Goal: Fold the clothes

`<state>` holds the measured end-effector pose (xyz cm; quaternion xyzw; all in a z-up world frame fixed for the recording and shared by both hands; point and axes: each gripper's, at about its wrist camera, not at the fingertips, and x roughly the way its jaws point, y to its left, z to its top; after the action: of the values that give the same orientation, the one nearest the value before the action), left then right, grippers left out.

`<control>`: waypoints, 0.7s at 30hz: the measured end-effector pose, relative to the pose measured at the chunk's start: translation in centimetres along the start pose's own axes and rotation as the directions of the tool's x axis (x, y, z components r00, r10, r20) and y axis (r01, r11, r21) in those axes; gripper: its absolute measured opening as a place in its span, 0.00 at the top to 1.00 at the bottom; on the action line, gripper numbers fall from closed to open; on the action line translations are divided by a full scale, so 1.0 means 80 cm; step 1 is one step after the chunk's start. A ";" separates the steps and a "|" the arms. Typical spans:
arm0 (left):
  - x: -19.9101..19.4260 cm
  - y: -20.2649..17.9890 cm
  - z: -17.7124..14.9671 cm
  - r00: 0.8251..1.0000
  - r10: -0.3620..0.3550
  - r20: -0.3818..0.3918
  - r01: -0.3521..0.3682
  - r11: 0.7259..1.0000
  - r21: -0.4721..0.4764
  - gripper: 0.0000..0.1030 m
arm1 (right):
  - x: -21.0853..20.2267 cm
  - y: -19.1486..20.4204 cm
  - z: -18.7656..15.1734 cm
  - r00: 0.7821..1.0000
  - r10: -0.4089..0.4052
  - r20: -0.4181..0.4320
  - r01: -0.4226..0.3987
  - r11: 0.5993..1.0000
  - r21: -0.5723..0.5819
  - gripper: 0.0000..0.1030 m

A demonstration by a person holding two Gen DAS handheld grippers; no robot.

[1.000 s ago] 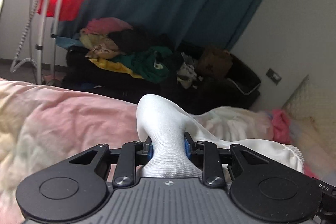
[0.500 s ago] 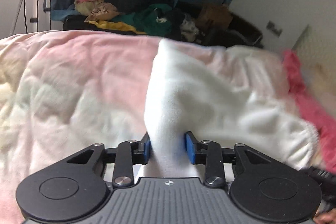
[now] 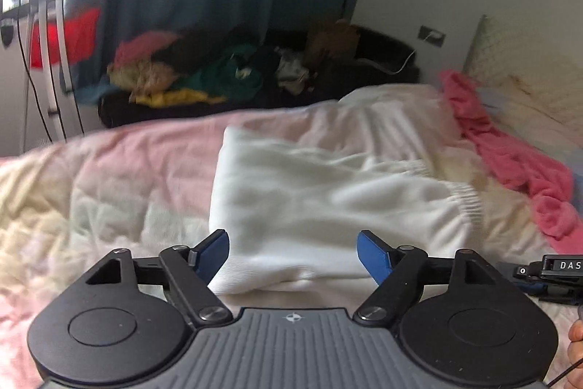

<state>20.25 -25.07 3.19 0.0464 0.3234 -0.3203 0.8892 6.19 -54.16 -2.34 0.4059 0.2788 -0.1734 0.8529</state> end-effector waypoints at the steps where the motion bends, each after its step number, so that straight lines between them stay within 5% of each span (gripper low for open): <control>1: -0.020 -0.009 0.002 1.000 0.001 0.013 -0.001 1.000 0.010 0.23 | -0.019 0.013 -0.003 1.000 0.002 0.014 -0.001 0.999 -0.044 0.65; 10: -0.210 -0.067 -0.007 0.986 -0.007 0.165 -0.001 0.999 0.044 0.08 | -0.160 0.094 -0.029 0.992 0.081 0.100 -0.052 0.963 -0.264 0.65; 12: -0.246 -0.079 -0.014 0.978 0.017 0.209 -0.028 0.998 0.049 0.00 | -0.187 0.107 -0.041 0.989 0.101 0.111 -0.062 0.948 -0.312 0.58; 17: -0.314 -0.094 -0.037 0.965 0.030 0.259 -0.040 0.999 0.033 0.00 | -0.256 0.131 -0.072 0.971 0.154 0.181 -0.074 0.920 -0.386 0.17; 21: -0.348 -0.099 -0.068 0.952 0.075 0.296 -0.090 0.995 0.036 0.00 | -0.294 0.136 -0.100 0.955 0.181 0.235 -0.065 0.899 -0.432 0.18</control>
<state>-3.78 -14.74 16.71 0.0336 0.1773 -0.2942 0.9386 -9.23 -39.60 14.51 0.2025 0.1647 -0.1081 0.9593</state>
